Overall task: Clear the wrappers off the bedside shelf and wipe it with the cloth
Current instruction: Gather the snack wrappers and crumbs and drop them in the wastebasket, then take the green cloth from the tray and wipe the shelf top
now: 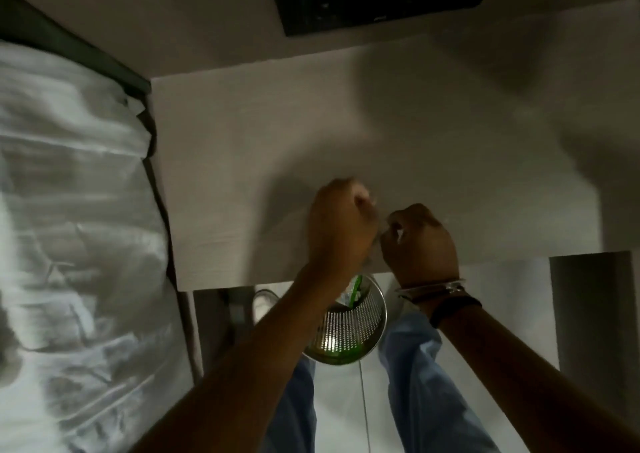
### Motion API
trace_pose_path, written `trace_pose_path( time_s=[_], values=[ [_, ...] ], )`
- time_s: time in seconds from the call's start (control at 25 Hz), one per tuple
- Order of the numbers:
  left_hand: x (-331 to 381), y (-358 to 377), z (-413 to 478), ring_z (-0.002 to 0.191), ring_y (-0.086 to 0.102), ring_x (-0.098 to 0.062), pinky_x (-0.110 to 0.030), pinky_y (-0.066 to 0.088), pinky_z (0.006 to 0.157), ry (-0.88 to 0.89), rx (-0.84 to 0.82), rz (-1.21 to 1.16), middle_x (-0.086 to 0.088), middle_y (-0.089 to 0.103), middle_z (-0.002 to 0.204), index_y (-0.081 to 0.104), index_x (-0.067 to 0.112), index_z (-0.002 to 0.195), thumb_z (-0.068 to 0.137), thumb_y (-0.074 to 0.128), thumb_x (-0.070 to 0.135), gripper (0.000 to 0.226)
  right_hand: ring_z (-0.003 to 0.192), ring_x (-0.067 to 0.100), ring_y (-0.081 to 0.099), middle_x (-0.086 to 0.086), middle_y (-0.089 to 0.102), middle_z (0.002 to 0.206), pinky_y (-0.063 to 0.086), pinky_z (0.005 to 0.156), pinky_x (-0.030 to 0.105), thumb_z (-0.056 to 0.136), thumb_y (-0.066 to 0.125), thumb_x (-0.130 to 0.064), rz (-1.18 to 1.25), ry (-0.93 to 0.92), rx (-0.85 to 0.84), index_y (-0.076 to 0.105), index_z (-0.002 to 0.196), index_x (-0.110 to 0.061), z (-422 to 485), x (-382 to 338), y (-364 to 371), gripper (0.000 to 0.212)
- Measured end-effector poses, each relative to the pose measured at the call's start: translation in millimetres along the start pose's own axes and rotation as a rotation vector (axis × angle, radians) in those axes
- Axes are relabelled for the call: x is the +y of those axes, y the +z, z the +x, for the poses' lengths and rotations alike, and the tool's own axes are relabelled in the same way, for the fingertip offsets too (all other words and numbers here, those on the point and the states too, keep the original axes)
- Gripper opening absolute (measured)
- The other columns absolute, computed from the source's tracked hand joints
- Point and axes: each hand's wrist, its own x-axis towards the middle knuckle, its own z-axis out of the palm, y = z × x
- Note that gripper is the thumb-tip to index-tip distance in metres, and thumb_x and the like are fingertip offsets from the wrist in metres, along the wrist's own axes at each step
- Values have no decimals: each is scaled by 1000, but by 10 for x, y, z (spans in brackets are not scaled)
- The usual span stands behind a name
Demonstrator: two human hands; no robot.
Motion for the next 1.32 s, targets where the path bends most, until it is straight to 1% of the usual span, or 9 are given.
trace_pose_path(
  time_s=[0.32,0.48,0.64,0.76,1.0,1.08,1.16,1.24,1.32],
  values=[
    [-908,-52,-1549,117,60,-23,-15,40,93,-473,-241,-126,-16,63,128,60,4,124,94,61,16,32,81,22,65,6,70,95,44,74,31,86,46,-35,-321,-207,-510,68,92,-14,-899,-148,312,31],
    [-824,-736,-1622,112,58,-7,-21,50,93,-294,76,-32,1,66,123,61,19,125,95,57,24,30,78,33,69,18,73,87,53,74,41,89,34,-44,-96,-261,-417,71,89,-2,-858,-715,113,56],
    [-1019,-2165,-1374,111,58,-19,-15,38,105,-85,700,27,-9,67,116,66,10,115,88,59,19,29,79,34,68,18,71,90,57,74,39,89,45,-37,133,-523,-126,69,91,-1,-697,-2085,-73,43],
    [-1541,-3199,-1166,110,57,-25,-22,42,98,-127,910,134,-16,64,115,62,3,117,90,59,16,30,96,27,63,15,69,104,51,91,33,82,63,-15,331,-776,7,68,100,-4,-651,-3367,72,22],
    [-2571,-4011,-863,97,62,-25,-34,53,79,-801,352,-80,-10,63,114,57,10,119,79,70,29,46,110,32,51,14,52,120,51,88,39,80,62,-11,-130,-875,-500,59,107,-7,-645,-5090,644,27],
    [-2646,-4051,-807,75,58,-13,-24,46,60,-810,309,-170,2,62,91,53,18,100,77,70,26,29,92,30,56,12,57,98,51,80,37,81,60,-12,-127,-798,-517,60,84,-7,-609,-5199,793,5],
    [-2640,-4047,-775,67,60,-13,-23,44,54,-786,294,-263,6,61,75,56,15,86,76,69,18,17,59,21,46,2,45,62,41,57,28,84,55,-11,41,-653,-479,40,56,-15,-604,-5108,878,32],
    [-2468,-4051,-804,64,64,-19,-24,45,52,-726,312,-297,1,64,67,64,9,76,74,67,12,4,45,17,35,0,33,48,25,48,26,86,53,-16,212,-491,-437,32,50,-15,-664,-4962,845,41],
    [-2156,-4059,-895,61,59,-6,-21,42,50,-576,416,-172,5,61,70,62,20,67,76,68,16,11,49,16,49,1,51,52,31,48,24,85,56,-34,361,-306,-409,51,58,-8,-757,-4838,714,37]
  ],
)
